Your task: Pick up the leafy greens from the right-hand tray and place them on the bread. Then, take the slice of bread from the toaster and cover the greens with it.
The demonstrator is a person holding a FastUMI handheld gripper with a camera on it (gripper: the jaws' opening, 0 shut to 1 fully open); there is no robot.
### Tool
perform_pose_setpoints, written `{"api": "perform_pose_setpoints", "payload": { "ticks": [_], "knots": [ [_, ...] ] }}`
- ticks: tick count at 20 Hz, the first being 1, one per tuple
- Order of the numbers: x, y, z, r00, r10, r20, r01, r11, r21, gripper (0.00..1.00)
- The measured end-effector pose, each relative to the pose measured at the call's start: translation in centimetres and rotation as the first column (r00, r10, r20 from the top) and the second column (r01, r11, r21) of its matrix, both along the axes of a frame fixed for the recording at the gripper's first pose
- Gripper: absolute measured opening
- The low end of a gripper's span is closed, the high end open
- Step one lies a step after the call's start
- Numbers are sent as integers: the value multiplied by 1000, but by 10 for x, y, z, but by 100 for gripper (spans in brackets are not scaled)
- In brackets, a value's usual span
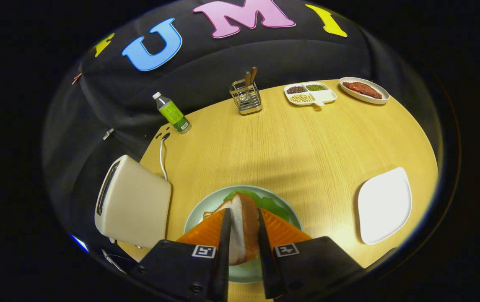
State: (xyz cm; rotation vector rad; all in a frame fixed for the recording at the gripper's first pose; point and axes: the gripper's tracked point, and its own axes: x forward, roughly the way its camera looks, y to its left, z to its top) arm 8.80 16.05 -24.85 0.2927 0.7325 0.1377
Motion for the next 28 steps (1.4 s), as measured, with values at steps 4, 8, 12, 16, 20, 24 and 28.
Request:
{"api": "perform_pose_setpoints", "payload": {
  "ticks": [4, 8, 12, 16, 20, 24, 28],
  "knots": [
    [1, -18, 3, 1000, -18, 26, 19, 998, -64, 72],
    [1, -31, 25, 995, -68, 72, 71, 996, -48, 99],
    [-4, -57, 69, 980, -119, 161, 136, 986, -95, 99],
    [-12, -99, 137, 934, -147, 325, 210, 963, -167, 99],
    [-20, -134, 208, 866, -159, 474, 276, 943, -187, 99],
    [-38, -160, 269, 788, -138, 600, 326, 920, -217, 99],
    [-62, -184, 307, 733, -121, 670, 357, 906, -226, 98]
  ]
}}
